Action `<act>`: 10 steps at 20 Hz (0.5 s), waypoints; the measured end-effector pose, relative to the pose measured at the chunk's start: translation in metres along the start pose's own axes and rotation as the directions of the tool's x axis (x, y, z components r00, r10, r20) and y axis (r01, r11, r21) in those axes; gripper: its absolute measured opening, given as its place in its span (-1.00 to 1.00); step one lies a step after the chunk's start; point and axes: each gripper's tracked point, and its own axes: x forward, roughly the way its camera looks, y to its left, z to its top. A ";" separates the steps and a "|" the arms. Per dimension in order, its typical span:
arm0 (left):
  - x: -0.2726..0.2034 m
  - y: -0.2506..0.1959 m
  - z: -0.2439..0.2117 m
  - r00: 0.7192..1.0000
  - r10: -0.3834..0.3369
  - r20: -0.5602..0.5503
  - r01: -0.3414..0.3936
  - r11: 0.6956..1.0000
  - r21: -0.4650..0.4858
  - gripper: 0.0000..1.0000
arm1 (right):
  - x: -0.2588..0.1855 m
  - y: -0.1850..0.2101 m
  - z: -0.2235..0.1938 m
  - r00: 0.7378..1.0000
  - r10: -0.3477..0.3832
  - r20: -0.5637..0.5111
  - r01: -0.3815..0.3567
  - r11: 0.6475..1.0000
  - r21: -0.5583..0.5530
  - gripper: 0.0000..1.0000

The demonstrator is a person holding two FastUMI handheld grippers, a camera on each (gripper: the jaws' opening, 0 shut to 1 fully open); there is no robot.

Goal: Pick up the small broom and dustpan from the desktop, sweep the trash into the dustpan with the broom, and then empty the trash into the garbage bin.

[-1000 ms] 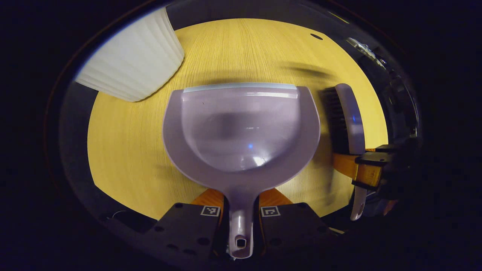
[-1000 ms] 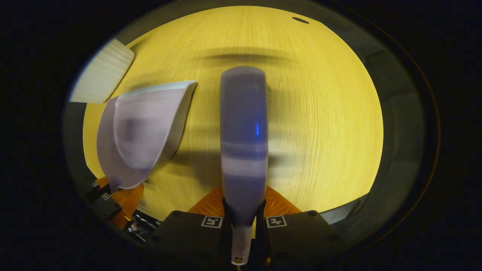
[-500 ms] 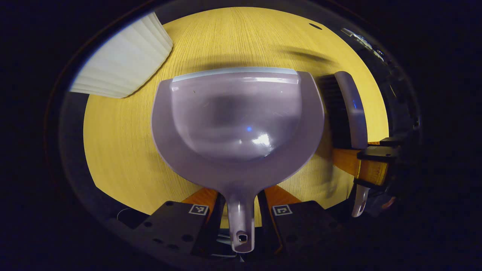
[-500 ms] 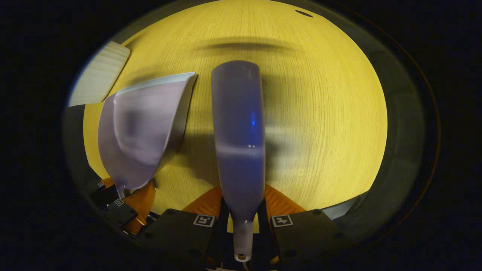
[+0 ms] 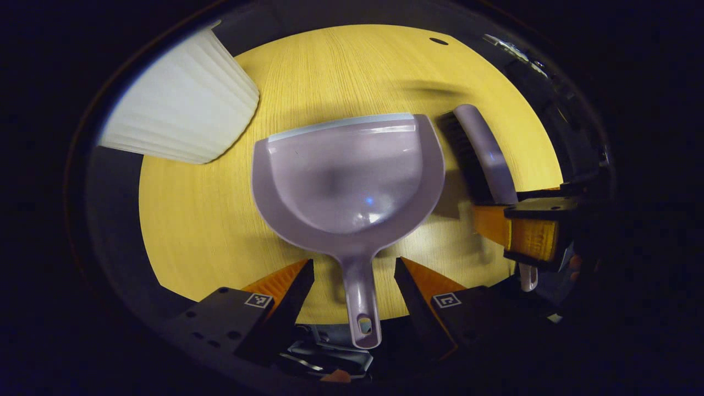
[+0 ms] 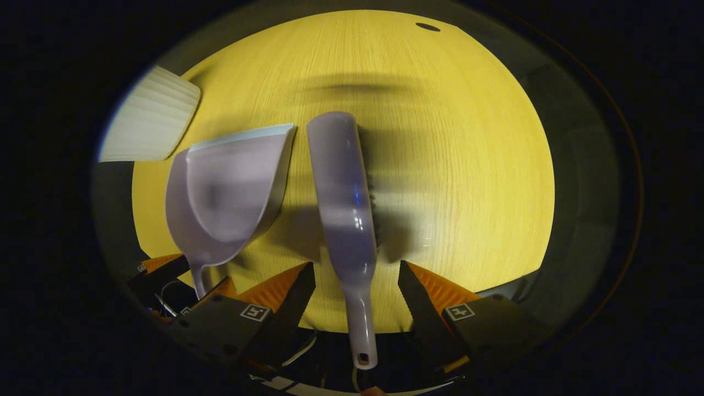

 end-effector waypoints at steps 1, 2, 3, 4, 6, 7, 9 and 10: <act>-0.009 -0.007 -0.005 0.999 -0.037 0.028 0.037 0.999 0.004 0.77 | -0.013 0.003 0.001 0.998 -0.004 0.062 0.004 1.000 0.008 0.98; -0.021 -0.010 -0.007 0.996 -0.053 0.076 0.052 0.999 0.006 0.76 | -0.031 0.001 0.005 0.990 -0.001 0.142 0.000 1.000 0.009 0.98; -0.032 -0.012 -0.008 0.989 -0.059 0.138 0.059 0.998 0.007 0.76 | -0.043 -0.001 0.006 0.976 -0.011 0.216 0.010 1.000 0.002 0.97; -0.048 -0.014 -0.010 0.978 -0.070 0.198 0.069 0.998 0.012 0.76 | -0.061 -0.006 0.006 0.960 -0.014 0.281 0.017 1.000 -0.005 0.97; -0.087 -0.017 -0.007 0.928 -0.085 0.363 0.086 0.996 0.014 0.76 | -0.098 -0.012 0.003 0.914 -0.012 0.405 0.013 1.000 0.001 0.98; -0.106 -0.017 -0.006 0.886 -0.092 0.455 0.095 0.995 0.016 0.76 | -0.119 -0.011 0.001 0.882 -0.001 0.472 -0.002 1.000 0.006 0.98; -0.138 -0.012 -0.010 0.783 -0.073 0.618 0.084 0.996 0.012 0.76 | -0.160 -0.012 -0.003 0.802 0.006 0.597 -0.016 1.000 0.011 0.97; -0.150 -0.012 -0.008 0.709 -0.061 0.703 0.070 0.997 0.016 0.76 | -0.183 -0.014 -0.002 0.749 0.003 0.662 -0.014 1.000 0.012 0.96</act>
